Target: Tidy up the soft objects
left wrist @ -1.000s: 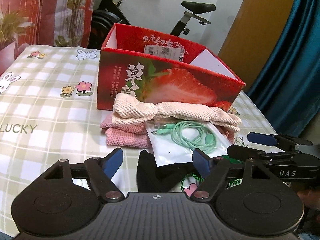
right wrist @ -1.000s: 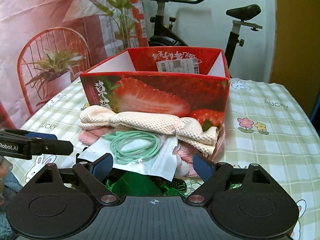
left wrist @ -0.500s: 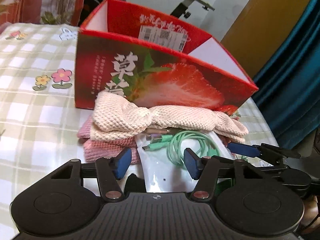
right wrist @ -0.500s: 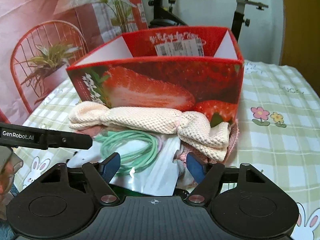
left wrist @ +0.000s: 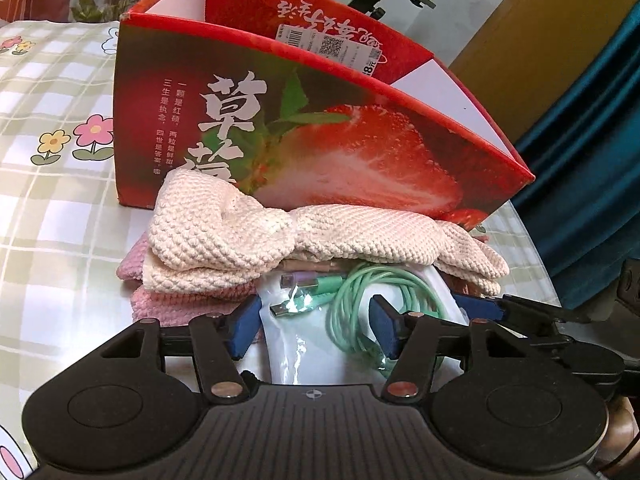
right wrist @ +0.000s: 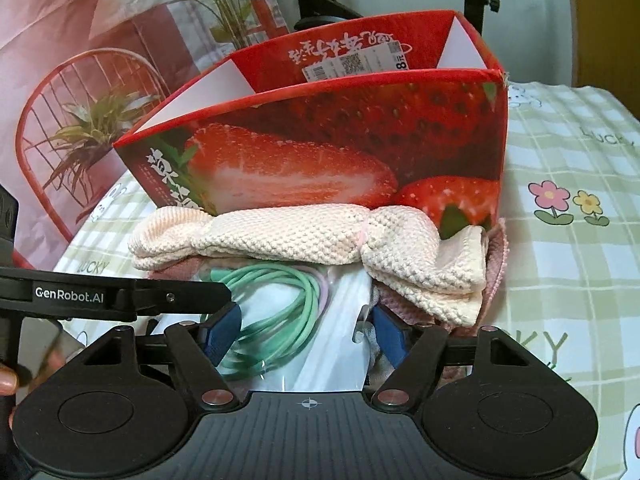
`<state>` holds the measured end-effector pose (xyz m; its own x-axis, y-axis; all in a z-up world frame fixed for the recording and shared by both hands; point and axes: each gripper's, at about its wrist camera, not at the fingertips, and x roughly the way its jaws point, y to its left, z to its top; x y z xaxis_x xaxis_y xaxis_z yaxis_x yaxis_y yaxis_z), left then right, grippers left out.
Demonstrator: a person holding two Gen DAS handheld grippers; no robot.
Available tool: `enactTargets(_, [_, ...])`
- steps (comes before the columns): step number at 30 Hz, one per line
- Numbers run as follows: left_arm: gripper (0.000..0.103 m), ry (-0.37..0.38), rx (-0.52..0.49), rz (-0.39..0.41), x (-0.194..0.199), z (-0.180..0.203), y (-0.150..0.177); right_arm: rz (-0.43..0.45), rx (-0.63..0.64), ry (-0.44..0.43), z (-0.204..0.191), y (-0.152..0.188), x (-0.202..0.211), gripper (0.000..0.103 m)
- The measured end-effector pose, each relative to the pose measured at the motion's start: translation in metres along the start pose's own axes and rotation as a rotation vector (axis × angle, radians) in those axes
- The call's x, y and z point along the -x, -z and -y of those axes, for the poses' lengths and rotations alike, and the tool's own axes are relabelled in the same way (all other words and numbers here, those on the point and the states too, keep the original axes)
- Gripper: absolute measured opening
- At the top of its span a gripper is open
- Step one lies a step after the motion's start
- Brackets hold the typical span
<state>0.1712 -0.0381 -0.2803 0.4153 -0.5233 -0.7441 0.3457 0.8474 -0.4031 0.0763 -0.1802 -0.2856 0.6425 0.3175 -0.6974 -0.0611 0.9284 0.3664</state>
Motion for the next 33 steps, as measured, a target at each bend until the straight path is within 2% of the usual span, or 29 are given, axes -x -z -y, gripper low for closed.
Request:
enactTargets(11, [0.054, 0.039, -0.039, 0.029, 0.020, 0.008, 0.005, 0.031, -0.032, -0.034, -0.005, 0.000, 0.015, 0.058])
enactTargets(21, [0.048, 0.040, -0.072, 0.067, 0.050, 0.010, 0.025, 0.072, -0.050, -0.075, -0.006, 0.015, 0.037, 0.036])
enactTargets(28, [0.048, 0.060, 0.000, 0.059, 0.051, -0.004, 0.034, 0.075, -0.023, -0.075, -0.010, 0.016, 0.038, 0.028])
enactTargets(33, [0.047, 0.063, -0.009, 0.072, 0.057, -0.003, 0.035, 0.087, -0.028, -0.076, -0.010, 0.014, 0.040, 0.024])
